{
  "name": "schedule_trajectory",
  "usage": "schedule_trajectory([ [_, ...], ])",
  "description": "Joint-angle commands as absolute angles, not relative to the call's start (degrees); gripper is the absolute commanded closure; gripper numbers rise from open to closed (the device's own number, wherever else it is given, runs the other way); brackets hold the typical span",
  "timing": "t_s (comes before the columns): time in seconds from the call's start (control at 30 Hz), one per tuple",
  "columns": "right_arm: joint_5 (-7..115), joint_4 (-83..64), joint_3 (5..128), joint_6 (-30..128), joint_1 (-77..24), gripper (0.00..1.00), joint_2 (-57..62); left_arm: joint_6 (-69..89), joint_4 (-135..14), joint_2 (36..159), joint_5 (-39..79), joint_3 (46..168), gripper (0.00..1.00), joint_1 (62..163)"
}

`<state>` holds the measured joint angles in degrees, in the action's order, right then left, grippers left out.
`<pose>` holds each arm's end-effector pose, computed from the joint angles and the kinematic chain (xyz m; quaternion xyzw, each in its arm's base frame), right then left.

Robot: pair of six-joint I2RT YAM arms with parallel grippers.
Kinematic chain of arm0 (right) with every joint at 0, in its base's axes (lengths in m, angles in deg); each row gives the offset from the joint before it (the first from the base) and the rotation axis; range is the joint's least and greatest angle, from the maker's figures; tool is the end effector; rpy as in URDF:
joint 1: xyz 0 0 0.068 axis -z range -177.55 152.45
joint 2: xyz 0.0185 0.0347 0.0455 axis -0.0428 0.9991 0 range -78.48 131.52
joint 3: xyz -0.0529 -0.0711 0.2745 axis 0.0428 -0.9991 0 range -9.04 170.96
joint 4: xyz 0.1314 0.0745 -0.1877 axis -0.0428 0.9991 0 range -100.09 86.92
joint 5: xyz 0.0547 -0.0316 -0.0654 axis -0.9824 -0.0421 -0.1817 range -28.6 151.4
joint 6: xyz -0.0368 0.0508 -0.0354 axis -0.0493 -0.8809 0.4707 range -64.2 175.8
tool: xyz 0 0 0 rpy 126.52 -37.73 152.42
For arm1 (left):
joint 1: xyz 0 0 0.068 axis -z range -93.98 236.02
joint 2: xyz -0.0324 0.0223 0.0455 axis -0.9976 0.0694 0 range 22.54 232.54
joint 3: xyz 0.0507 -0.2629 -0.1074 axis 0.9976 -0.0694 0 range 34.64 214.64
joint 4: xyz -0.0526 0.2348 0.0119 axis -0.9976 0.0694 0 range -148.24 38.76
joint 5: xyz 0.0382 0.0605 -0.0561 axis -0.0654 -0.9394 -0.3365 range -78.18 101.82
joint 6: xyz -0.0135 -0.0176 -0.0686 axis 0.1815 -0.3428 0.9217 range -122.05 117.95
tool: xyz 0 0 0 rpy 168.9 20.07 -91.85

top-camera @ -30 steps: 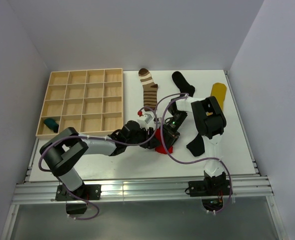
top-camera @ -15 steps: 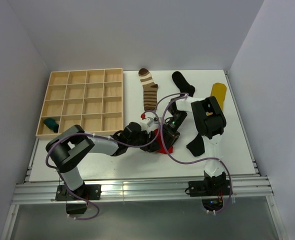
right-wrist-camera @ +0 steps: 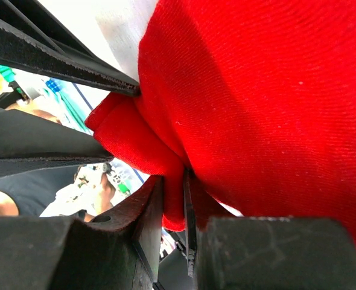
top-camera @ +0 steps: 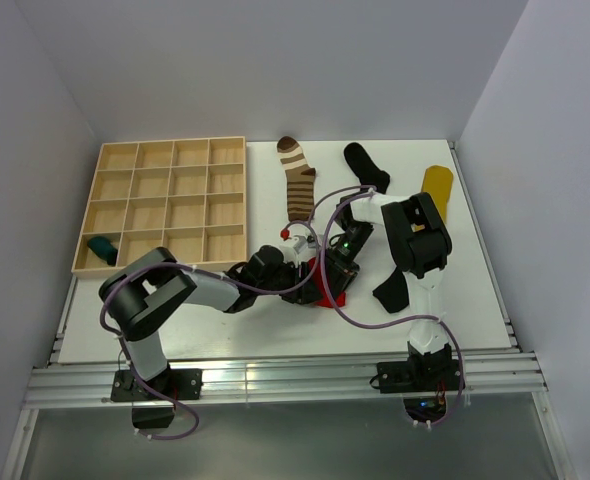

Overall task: Roll the socks
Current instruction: Roll the sock at the center of the board.

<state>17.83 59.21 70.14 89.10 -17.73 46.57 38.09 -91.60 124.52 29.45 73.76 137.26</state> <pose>0.2950 0.1522 0.1184 0.3356 -0.8457 -0.3830 0.1597 0.2032 -0.2820 0.1520 0.1594 0.8422 -0.4487 0.2531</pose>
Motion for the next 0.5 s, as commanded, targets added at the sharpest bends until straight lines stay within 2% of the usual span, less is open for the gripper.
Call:
schedule_trajectory([
  [0.0, 24.84, 50.03, 71.38, 90.34, -18.29, 0.82, 47.73, 40.22, -94.89, 125.2, 31.24, 74.37, 0.53, 137.61],
  [0.2, 24.84, 48.89, 70.68, 89.72, -18.38, 0.82, 46.76, 44.87, -93.3, 126.08, 31.33, 74.46, 0.64, 137.61],
  [0.27, 24.84, 48.89, 70.68, 89.72, -18.46, 0.82, 46.85, 46.37, -92.52, 126.51, 31.95, 74.37, 0.74, 137.52],
  [0.3, 24.75, 48.8, 70.68, 89.64, -18.46, 0.82, 46.93, 47.68, -92.51, 126.95, 32.3, 74.28, 0.85, 137.52],
  [0.33, 24.66, 48.63, 70.68, 89.55, -18.46, 0.82, 46.94, 48.57, -92.51, 127.04, 32.91, 73.93, 0.9, 137.52],
  [0.4, 24.49, 48.36, 70.59, 89.29, -18.55, 0.82, 46.58, 50.58, -92.95, 127.48, 33.35, 73.32, 0.98, 137.52],
  [0.47, 24.22, 47.58, 70.5, 88.94, -18.46, 0.81, 46.23, 51.73, -92.6, 127.31, 33.45, 72.35, 1.0, 137.52],
])
